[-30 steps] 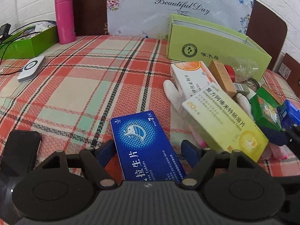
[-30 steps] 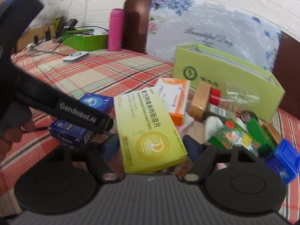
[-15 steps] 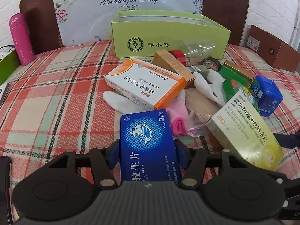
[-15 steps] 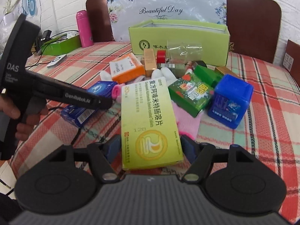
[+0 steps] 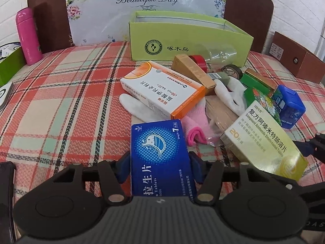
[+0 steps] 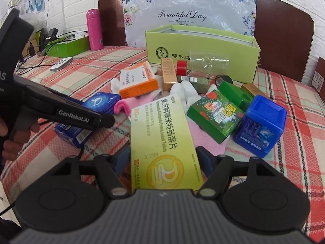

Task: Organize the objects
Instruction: 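Lower both medicine boxes into the lime-green box and open both tools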

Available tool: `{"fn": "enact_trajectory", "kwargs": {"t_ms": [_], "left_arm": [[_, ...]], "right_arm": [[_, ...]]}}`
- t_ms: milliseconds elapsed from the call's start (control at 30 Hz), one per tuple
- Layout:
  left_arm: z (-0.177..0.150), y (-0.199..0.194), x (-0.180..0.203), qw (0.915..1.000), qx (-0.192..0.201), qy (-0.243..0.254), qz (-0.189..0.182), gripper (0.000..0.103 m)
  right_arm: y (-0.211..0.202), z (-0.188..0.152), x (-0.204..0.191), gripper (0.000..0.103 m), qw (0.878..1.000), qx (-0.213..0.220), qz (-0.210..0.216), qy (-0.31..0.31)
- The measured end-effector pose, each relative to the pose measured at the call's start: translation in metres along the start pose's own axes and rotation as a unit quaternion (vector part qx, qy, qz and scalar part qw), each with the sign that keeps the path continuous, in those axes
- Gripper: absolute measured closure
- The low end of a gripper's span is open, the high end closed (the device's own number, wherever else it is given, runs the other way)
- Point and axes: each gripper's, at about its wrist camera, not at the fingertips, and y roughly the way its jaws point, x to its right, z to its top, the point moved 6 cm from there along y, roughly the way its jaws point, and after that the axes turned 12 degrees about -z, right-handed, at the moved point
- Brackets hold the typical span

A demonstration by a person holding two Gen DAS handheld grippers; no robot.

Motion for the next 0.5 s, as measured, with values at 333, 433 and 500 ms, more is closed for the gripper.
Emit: {"fn": "enact_trajectory", "kwargs": {"t_ms": [333, 433, 500], "left_arm": [[0.046, -0.037, 0.02, 0.9961, 0.075, 0.027, -0.038, 0.042], [0.069, -0.043, 0.029, 0.9927, 0.101, 0.036, -0.054, 0.042], [0.085, -0.045, 0.035, 0.9904, 0.115, 0.045, -0.061, 0.042]], "right_arm": [[-0.023, 0.04, 0.028, 0.035, 0.997, 0.045, 0.026, 0.053], [-0.025, 0.06, 0.041, 0.035, 0.996, 0.066, 0.023, 0.062], [-0.026, 0.074, 0.049, 0.035, 0.994, 0.082, 0.016, 0.065]]}}
